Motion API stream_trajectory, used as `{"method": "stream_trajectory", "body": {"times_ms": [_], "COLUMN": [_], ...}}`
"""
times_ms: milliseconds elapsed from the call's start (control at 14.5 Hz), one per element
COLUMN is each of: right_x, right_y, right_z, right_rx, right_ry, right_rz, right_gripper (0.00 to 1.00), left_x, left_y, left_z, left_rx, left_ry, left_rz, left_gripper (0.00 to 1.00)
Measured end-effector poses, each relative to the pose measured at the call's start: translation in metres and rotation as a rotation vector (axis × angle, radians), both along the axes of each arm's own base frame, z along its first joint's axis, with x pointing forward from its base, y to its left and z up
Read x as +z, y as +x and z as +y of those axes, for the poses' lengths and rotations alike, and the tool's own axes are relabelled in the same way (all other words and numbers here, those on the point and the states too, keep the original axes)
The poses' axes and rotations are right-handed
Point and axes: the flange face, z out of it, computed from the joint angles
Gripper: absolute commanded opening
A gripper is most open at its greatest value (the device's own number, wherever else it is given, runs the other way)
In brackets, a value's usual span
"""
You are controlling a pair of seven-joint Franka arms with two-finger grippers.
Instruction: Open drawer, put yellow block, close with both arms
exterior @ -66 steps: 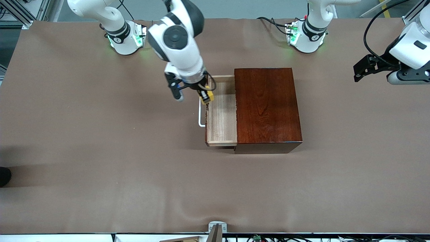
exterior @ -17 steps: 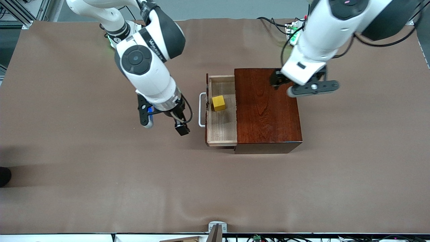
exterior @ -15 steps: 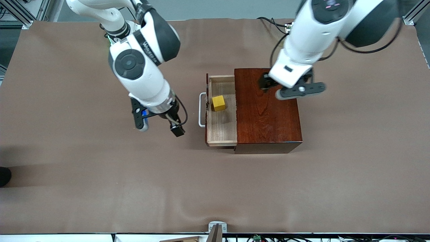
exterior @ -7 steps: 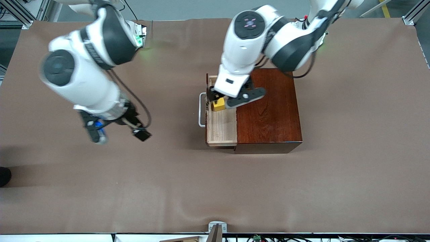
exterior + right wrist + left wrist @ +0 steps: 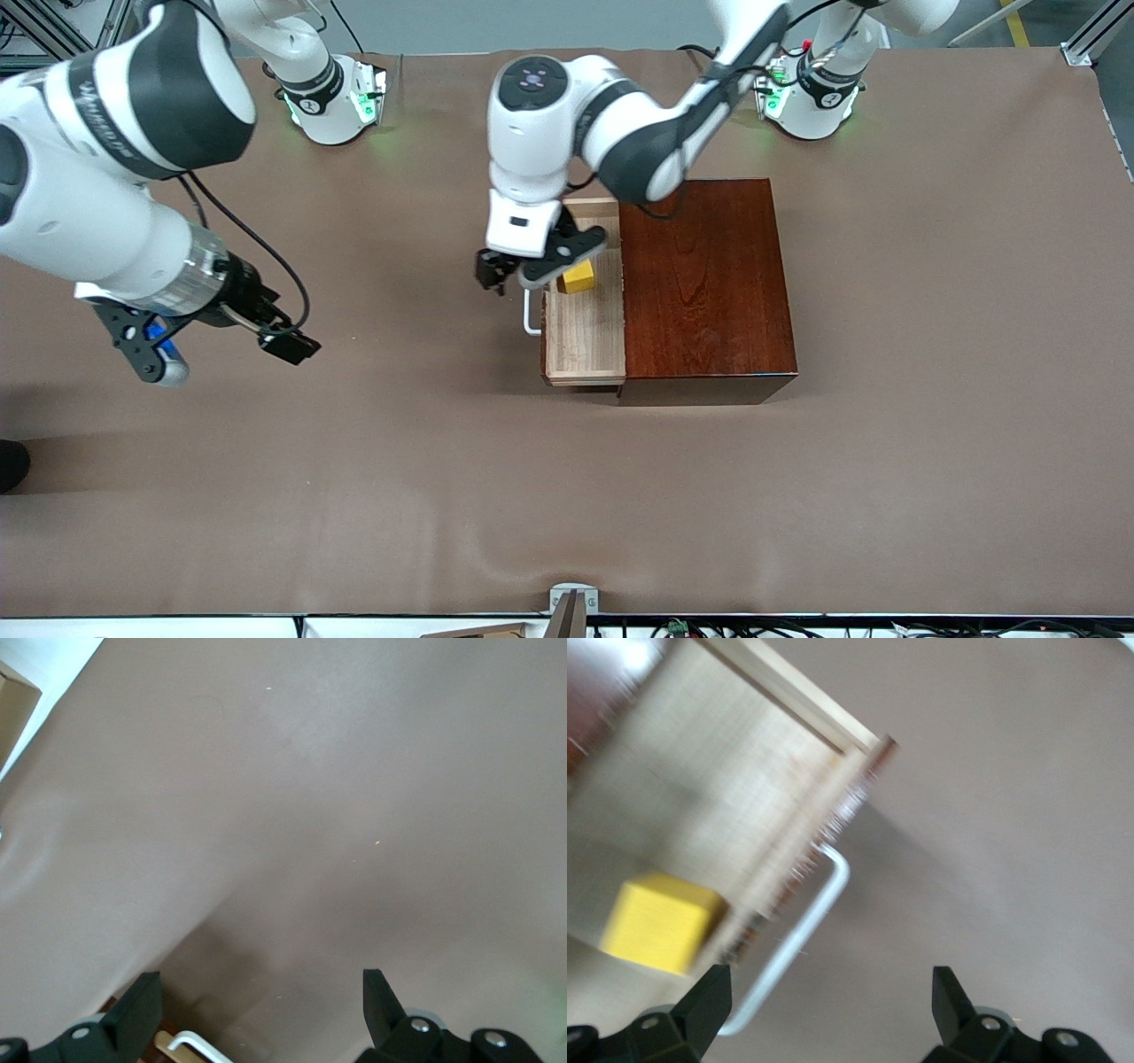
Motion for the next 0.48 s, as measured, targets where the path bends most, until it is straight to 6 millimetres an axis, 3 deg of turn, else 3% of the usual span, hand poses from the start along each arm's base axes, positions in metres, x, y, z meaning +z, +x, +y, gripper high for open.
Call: {"method": "stream_trajectory", "body": {"times_ms": [275, 482], "right_x": [0.016, 0.025], "right_y": [0.002, -0.001], "right_z": [-0.057, -0.1], "right_rx": [0.133, 0.236], "right_ry": [0.009, 0.022], "right_rz": [0.008, 0.012], "right_gripper": [1.0, 1.0], "left_x": [-0.017, -0.044], "left_y": [-0.008, -0.012], "left_z": [-0.026, -0.038], "left_rx": [0.073, 0.114], "left_ry": [-0.09, -0.111], "left_rz": [-0.027, -0.021], "left_gripper": [1.0, 1.0]}}
